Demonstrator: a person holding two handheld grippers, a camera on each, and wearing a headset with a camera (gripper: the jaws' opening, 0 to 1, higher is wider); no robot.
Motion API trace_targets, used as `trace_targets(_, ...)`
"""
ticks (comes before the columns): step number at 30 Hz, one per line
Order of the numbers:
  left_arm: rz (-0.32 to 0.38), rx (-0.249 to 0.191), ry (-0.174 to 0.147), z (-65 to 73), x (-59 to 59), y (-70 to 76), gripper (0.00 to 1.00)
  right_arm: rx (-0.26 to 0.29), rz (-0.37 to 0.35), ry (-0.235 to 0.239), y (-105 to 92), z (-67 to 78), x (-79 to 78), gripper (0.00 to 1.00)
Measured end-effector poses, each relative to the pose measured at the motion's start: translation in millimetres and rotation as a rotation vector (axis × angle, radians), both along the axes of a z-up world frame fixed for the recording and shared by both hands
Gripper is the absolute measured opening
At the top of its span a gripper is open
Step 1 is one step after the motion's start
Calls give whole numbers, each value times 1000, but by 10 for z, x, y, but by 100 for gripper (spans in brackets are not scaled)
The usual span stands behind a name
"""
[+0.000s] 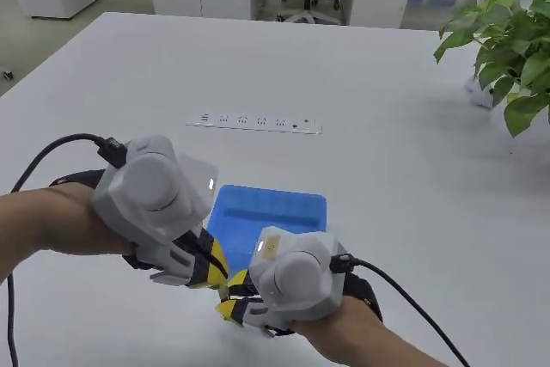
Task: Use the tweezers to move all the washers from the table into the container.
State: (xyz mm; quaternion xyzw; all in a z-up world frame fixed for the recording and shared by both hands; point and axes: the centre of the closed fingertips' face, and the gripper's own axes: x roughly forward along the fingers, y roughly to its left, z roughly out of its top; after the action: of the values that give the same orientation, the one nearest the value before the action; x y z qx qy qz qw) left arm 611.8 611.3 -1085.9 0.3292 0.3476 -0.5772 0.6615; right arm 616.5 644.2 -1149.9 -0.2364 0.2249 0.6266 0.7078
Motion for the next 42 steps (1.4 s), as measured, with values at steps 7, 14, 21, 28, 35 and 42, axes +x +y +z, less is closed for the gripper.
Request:
trace_targets(7, 5, -16, 9, 12, 21, -11, 6, -7, -3, 9, -1, -38, 7, 13)
trace_targets(14, 22, -35, 12, 14, 72, -25, 6, -14, -15, 23, -22, -70, 22, 11)
trace_targets(21, 24, -37, 17, 14, 63, -20, 6, -13, -14, 25, -19, -68, 18, 10)
trace_targets(28, 21, -33, 14, 30, 52, -14, 6, -14, -12, 26, -17, -49, 4, 10)
trace_targets(35, 15, -43, 13, 140, 55, -23, 6, -5, -16, 15, -25, 79, 14, 10)
trace_targets(42, 3, -44, -1, 307, 62, -35, 6, 18, -28, -5, -29, 239, 40, 10)
